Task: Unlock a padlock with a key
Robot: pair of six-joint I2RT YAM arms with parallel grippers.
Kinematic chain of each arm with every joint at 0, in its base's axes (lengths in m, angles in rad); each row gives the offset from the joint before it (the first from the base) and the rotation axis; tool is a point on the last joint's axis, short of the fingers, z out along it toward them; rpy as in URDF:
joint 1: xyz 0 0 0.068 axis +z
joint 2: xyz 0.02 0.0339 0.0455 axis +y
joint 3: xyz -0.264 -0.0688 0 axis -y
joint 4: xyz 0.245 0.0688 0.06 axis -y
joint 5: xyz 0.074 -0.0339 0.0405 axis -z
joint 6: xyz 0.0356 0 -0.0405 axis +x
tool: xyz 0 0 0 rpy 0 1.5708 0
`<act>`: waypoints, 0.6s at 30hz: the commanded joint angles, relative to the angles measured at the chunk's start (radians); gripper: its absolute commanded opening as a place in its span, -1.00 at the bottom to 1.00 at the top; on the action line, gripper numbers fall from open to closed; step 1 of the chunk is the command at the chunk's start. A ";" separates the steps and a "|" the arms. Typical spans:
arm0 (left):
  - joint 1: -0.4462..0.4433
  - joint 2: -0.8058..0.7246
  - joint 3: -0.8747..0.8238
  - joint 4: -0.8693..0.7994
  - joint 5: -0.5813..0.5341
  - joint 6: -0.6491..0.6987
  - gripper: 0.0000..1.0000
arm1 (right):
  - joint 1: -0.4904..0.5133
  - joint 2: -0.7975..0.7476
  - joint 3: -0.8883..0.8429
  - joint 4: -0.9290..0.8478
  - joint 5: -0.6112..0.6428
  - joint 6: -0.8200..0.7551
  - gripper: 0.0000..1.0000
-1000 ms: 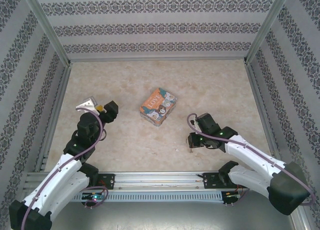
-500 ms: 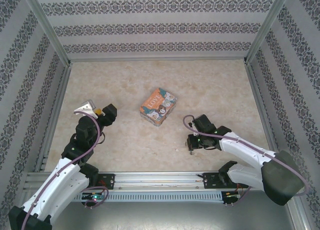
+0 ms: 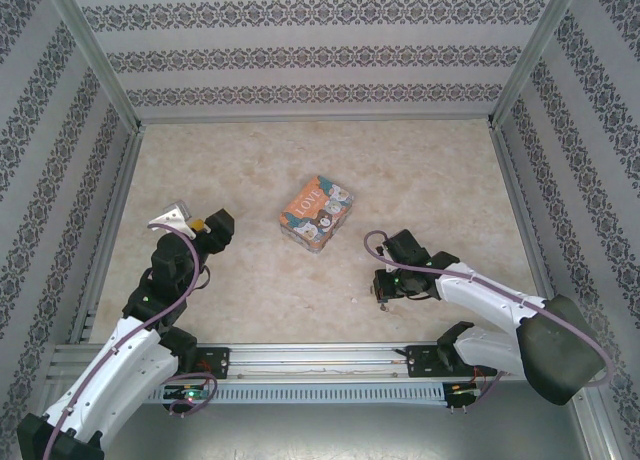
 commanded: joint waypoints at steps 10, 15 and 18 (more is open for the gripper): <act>0.015 -0.012 0.056 -0.054 -0.005 0.087 0.56 | 0.013 -0.035 -0.001 -0.011 0.044 0.033 -0.59; 0.014 -0.012 0.073 -0.061 -0.021 0.133 0.57 | 0.011 -0.075 0.019 -0.042 0.079 0.029 -0.42; 0.015 -0.011 0.079 -0.059 -0.038 0.164 0.58 | 0.003 -0.101 0.041 -0.063 0.102 0.017 -0.33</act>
